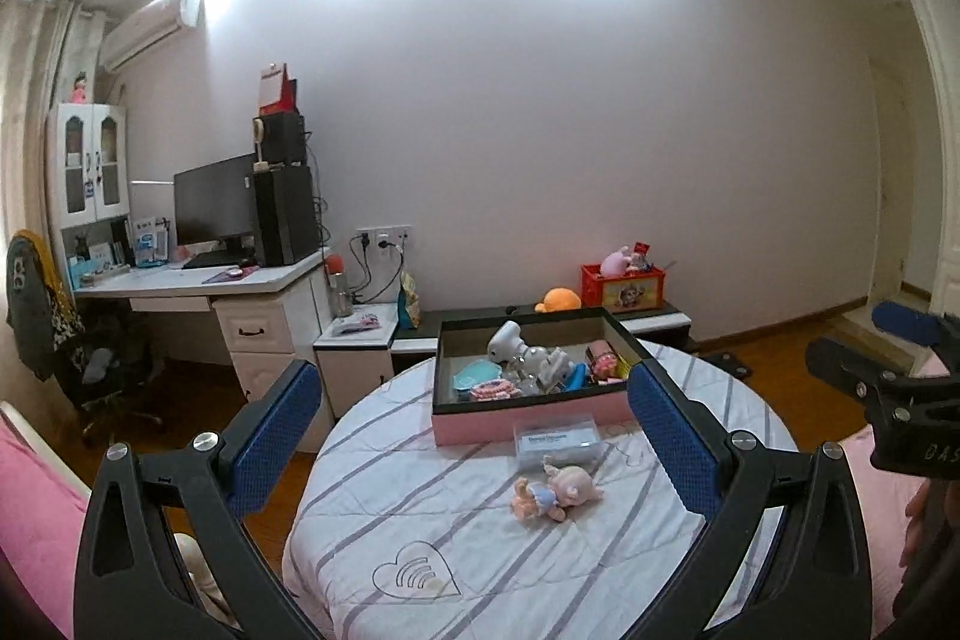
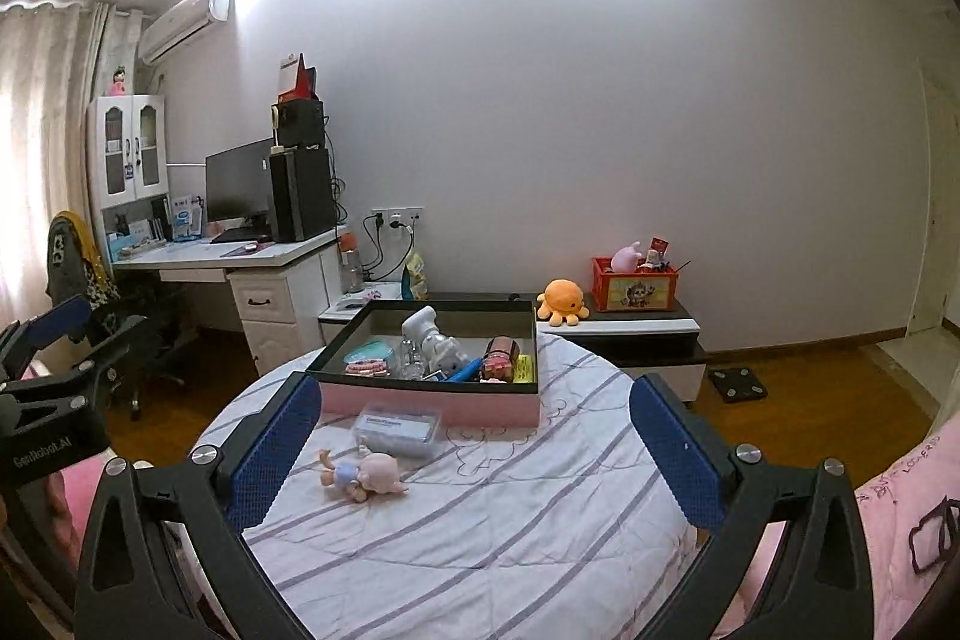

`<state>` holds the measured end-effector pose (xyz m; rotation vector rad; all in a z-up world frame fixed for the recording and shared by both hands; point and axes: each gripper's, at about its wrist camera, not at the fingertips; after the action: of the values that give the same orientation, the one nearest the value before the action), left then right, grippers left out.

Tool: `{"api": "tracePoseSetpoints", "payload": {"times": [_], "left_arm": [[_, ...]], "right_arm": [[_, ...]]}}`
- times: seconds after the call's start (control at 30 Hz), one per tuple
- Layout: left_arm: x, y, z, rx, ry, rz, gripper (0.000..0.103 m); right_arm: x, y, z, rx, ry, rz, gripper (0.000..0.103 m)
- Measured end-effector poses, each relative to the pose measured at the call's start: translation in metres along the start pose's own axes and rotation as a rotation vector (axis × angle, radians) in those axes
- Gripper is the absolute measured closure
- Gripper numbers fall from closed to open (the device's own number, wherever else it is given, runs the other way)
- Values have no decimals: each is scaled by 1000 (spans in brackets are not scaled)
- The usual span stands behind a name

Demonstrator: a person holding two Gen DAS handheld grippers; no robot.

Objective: Organize rigid objects
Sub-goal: 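Open both grippers and withdraw both tools away from the box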

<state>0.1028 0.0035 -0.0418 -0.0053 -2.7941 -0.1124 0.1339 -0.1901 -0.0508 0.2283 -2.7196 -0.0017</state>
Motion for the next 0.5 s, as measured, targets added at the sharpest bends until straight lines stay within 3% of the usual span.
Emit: {"api": "tracePoseSetpoints", "payload": {"times": [0.5], "left_arm": [[-7,-8,3,-26,43,-3,0]], "right_arm": [[4,-2,5,-8,16,-10,0]]}}
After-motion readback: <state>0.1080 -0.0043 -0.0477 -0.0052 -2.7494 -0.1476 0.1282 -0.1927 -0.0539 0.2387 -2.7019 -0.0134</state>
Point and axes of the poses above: each gripper's, at about its wrist camera, not at the fingertips, and x roughly against the way its jaws point, y to its left, z to its underside, and after that the axes turned 7 degrees about y, right-handed
